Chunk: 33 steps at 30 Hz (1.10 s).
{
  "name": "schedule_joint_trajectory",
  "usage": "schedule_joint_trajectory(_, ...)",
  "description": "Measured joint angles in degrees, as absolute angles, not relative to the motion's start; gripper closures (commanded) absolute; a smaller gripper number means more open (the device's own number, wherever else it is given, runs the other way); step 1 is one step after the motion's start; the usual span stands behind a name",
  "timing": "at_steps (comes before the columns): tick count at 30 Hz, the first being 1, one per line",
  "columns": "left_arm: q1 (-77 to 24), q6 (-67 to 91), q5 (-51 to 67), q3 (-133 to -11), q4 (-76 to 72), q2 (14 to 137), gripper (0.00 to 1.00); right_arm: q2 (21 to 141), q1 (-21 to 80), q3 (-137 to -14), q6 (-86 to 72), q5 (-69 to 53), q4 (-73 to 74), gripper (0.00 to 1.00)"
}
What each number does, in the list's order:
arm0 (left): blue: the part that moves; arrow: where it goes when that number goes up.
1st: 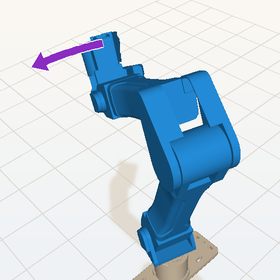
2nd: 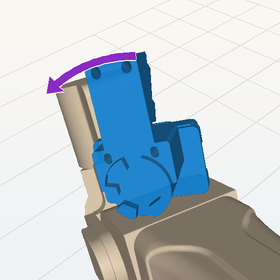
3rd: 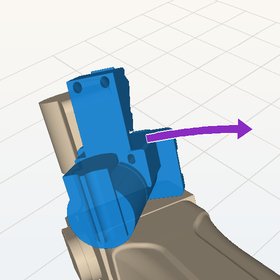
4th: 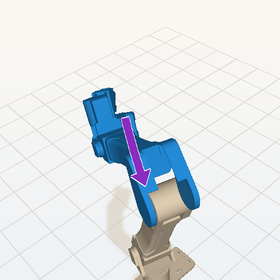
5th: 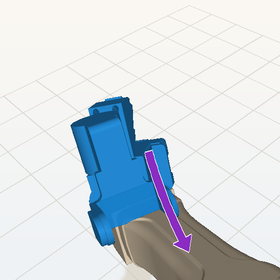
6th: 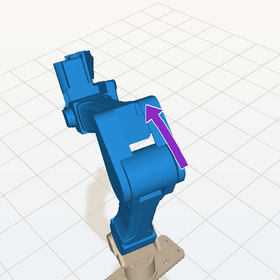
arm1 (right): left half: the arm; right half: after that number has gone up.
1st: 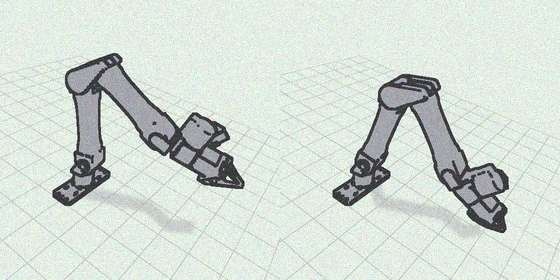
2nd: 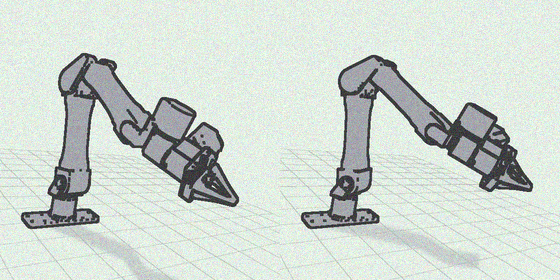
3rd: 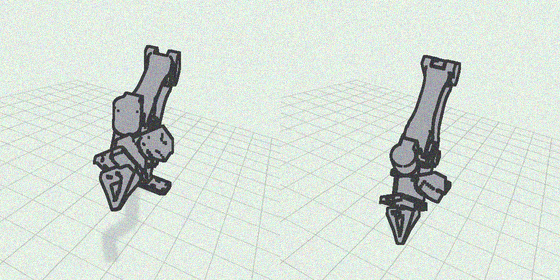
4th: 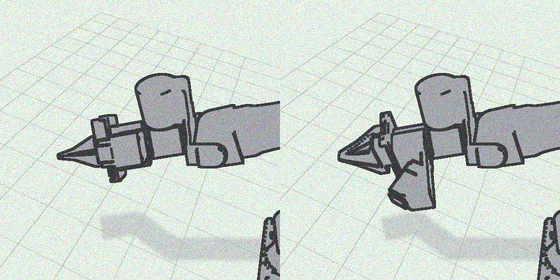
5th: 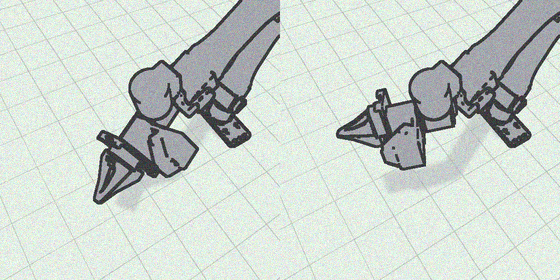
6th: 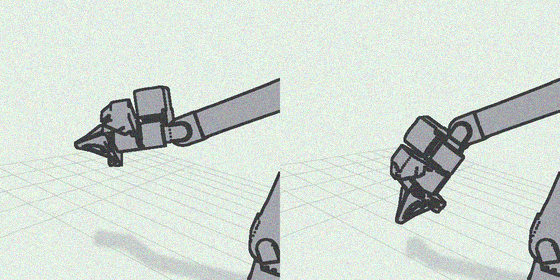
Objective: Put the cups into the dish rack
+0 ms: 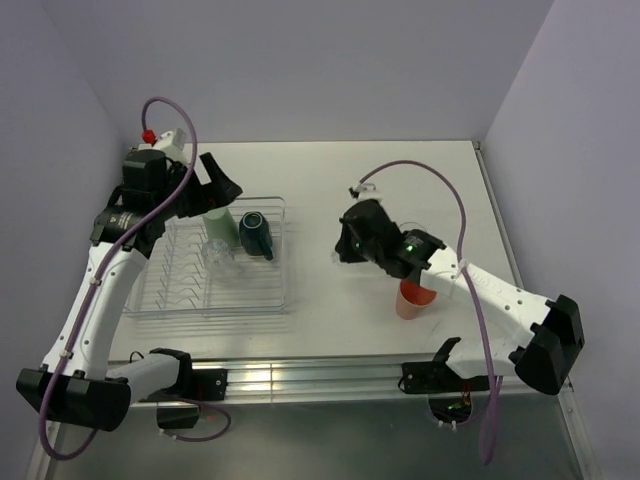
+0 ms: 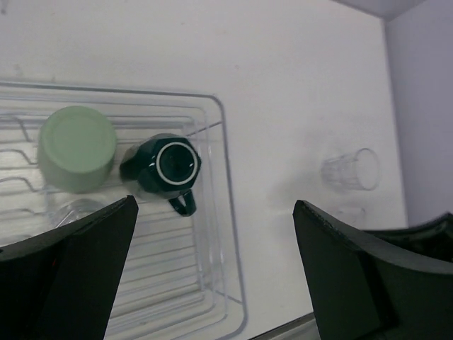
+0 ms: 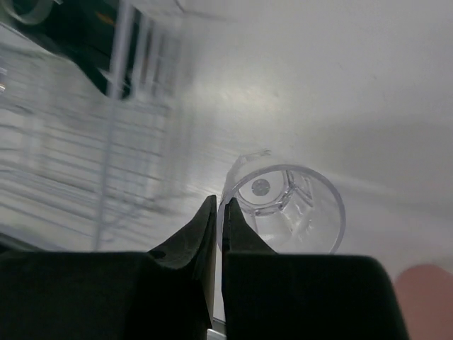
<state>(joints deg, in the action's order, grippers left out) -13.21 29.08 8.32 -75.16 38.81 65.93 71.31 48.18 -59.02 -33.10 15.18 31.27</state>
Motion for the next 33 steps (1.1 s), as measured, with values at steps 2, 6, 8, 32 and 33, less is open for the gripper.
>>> schedule_joint_trajectory(2,-9.2,30.2,15.4,-73.7,35.8,64.8,0.01,70.7,44.1,-61.0,-32.8,10.2,27.8,1.0)
schedule_joint_trajectory(6,-2.9,35.2,30.5,-69.8,25.8,64.2,0.01,72.2,36.2,-63.9,-33.5,-1.9,20.8,1.0)
schedule_joint_trajectory(8,-1.5,39.2,37.6,-67.0,19.3,64.9,0.01,74.5,33.8,-65.8,-34.9,-8.0,16.4,1.0)
schedule_joint_trajectory(32,-1.1,52.8,51.8,-55.5,-5.4,67.9,0.01,96.3,34.0,-72.7,-71.7,-42.9,-36.8,1.0)
schedule_joint_trajectory(33,-1.2,52.9,51.8,-55.5,-5.6,67.8,0.01,96.5,34.2,-73.1,-71.8,-42.9,-36.9,1.0)
